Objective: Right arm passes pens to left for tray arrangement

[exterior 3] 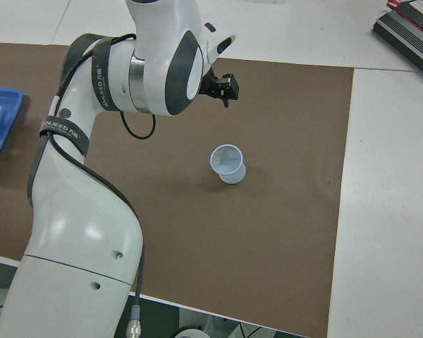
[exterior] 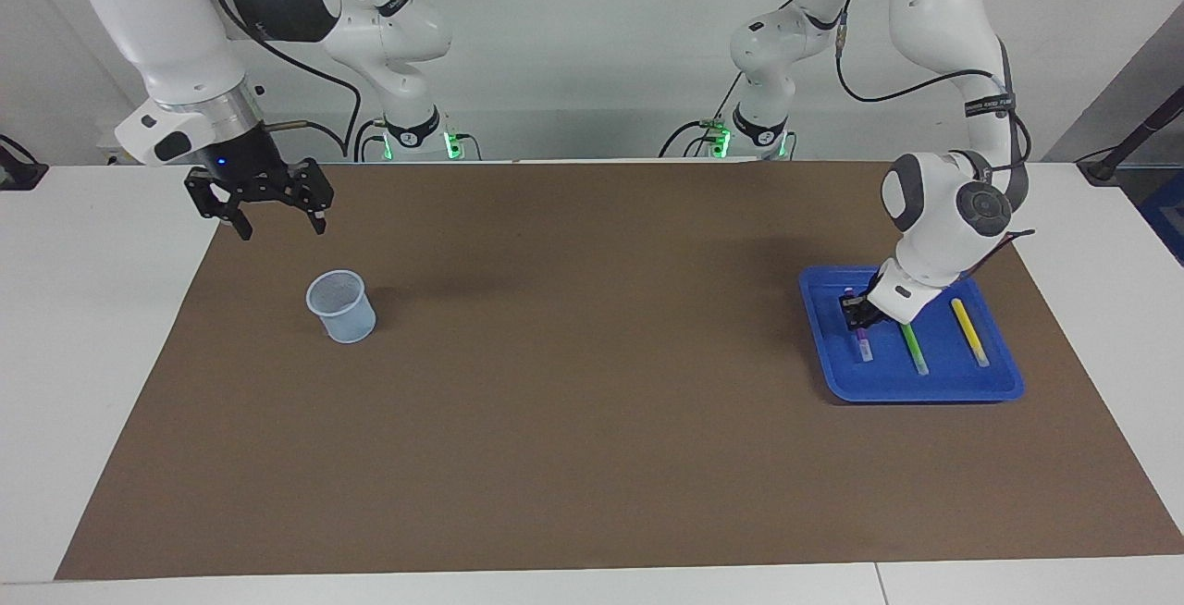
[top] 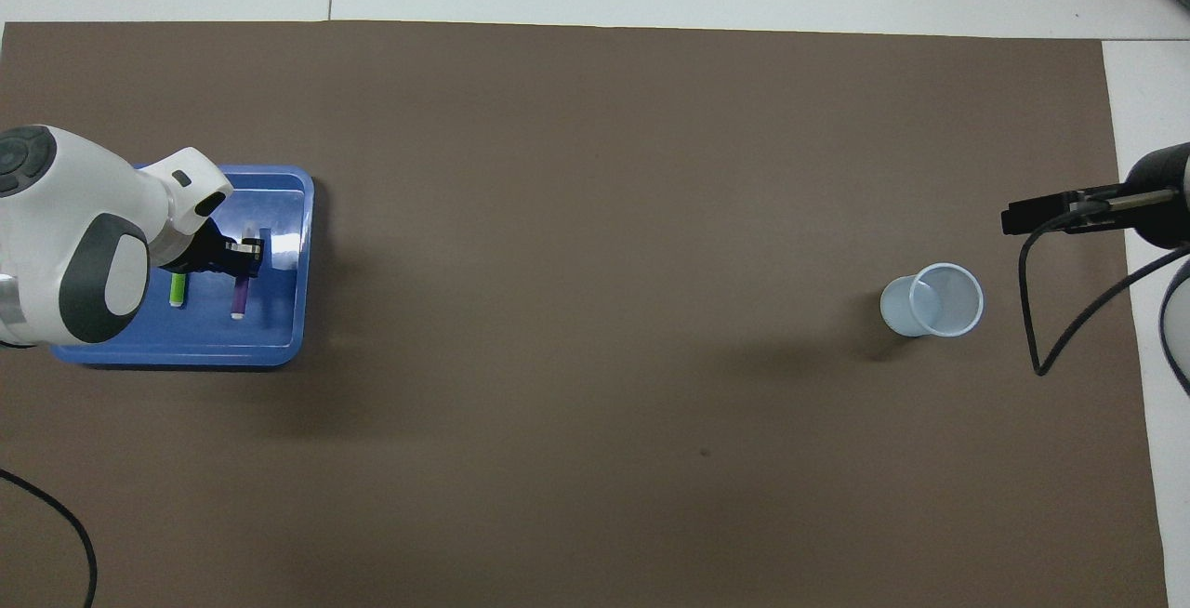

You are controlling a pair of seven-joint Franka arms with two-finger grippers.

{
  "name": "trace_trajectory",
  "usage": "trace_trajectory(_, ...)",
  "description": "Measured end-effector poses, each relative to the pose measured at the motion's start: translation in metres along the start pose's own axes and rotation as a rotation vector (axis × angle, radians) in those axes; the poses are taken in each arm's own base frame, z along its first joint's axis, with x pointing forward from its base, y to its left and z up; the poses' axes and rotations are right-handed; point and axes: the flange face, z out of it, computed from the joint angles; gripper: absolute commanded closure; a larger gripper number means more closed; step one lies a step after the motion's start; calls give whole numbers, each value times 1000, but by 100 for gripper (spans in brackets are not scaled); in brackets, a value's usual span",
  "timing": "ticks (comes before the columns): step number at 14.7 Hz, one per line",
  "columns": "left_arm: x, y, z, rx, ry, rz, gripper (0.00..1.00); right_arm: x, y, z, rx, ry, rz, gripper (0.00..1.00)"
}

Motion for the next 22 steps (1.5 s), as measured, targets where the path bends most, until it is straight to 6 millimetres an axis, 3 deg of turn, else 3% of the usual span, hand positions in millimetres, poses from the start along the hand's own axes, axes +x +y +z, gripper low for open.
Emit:
trace_trajectory(4, -1, 0, 4, -1, 3, 0, 0, 2, 1, -7, -1, 9, -1, 0)
trace_trajectory(8, -1, -1, 3, 0, 9, -3, 0, 6, 1, -11, -2, -12, -1, 0)
trace_trajectory(10, -1, -6, -12, 9, 15, -12, 0, 9, 1, -22, -1, -30, -1, 0)
trace_trajectory(13, -9, -11, -61, 43, 0, -27, 0, 11, 5, -27, -1, -55, 6, 0)
trace_trajectory(19, -39, -2, -146, 106, -38, -39, 0, 10, 0, -31, 3, -90, -2, 0)
trace_trajectory(22, -49, -1, -201, 115, -87, -56, 0, 10, -3, -35, 4, -91, -7, 0)
